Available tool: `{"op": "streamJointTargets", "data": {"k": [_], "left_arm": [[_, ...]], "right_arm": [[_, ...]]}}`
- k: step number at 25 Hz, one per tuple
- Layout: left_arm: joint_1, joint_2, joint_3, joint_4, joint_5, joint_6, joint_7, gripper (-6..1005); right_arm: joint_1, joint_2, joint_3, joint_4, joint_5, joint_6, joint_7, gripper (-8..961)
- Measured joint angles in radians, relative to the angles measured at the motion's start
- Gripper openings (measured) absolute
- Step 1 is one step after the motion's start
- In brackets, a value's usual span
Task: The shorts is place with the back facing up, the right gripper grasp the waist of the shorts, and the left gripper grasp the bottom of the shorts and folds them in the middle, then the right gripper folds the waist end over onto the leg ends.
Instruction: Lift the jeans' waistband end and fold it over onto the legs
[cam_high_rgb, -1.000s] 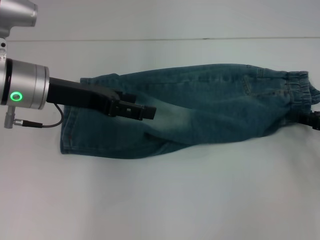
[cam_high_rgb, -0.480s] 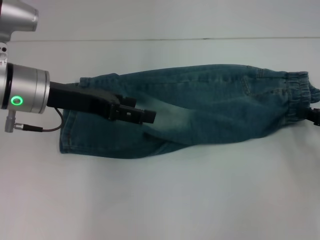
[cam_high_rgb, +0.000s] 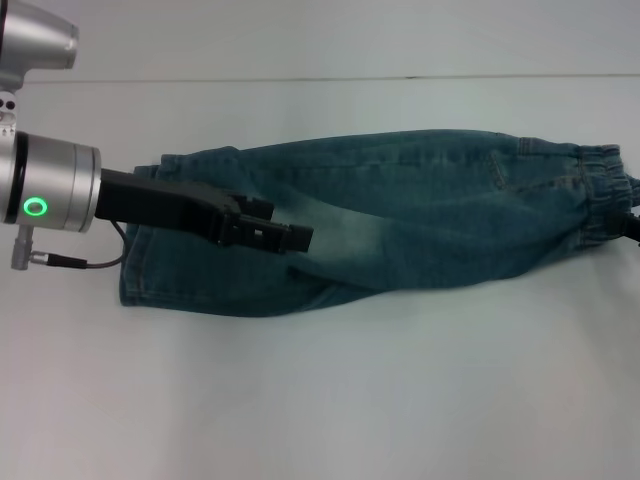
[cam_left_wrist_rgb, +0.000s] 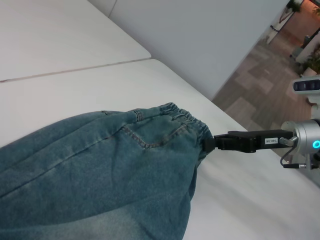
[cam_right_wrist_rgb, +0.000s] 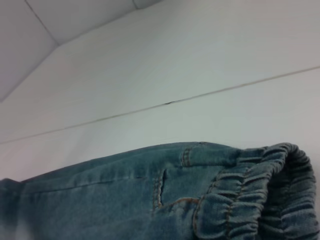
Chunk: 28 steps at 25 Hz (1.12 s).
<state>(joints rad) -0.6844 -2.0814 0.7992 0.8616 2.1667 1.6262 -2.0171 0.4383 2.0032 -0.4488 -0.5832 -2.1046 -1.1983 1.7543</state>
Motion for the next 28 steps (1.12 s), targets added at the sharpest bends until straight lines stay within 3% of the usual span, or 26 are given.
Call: {"op": "streamJointTargets", "data": {"k": [6,12,22,28], "left_arm": [[-0.006,-0.005,0.0,-0.029,-0.001,-0.017,0.017,931],[-0.005,-0.034,-0.003,-0.037,-0.003,-0.065,0.046,931],[-0.011,-0.072,-0.009,-0.083,-0.01,-0.172,0.093,931],[-0.001,-0.079,-0.007,-0.126,-0.064,-0.228,0.12,931]], "right_arm": [[0.006,0.004,0.015,-0.01,0.0,-0.031,0.001,56],[0.039,0.002,0.018,-0.01,0.0,-0.056,0.002,56],[0.141,-0.008,0.008,-0.04,-0.001,-0.113,0.05,57],[0.201,-0.007,-0.028,-0.064,-0.002,-0.127,0.087,67]]}}
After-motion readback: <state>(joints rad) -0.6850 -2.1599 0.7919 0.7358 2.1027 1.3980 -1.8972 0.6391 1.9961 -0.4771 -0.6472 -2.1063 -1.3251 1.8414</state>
